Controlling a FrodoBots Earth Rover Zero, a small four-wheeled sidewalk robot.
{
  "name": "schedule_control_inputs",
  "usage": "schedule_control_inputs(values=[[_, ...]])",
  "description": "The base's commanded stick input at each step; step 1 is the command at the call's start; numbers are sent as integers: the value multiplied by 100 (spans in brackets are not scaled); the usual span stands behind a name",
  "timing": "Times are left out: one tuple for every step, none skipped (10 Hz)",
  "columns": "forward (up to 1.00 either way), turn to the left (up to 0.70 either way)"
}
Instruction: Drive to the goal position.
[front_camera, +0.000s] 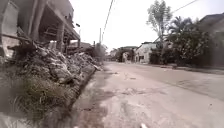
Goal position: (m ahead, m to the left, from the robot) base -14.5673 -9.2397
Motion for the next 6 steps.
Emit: schedule_control_inputs(values=[[5,0],[5,0],[4,0],[4,0],[4,0],[4,0]])
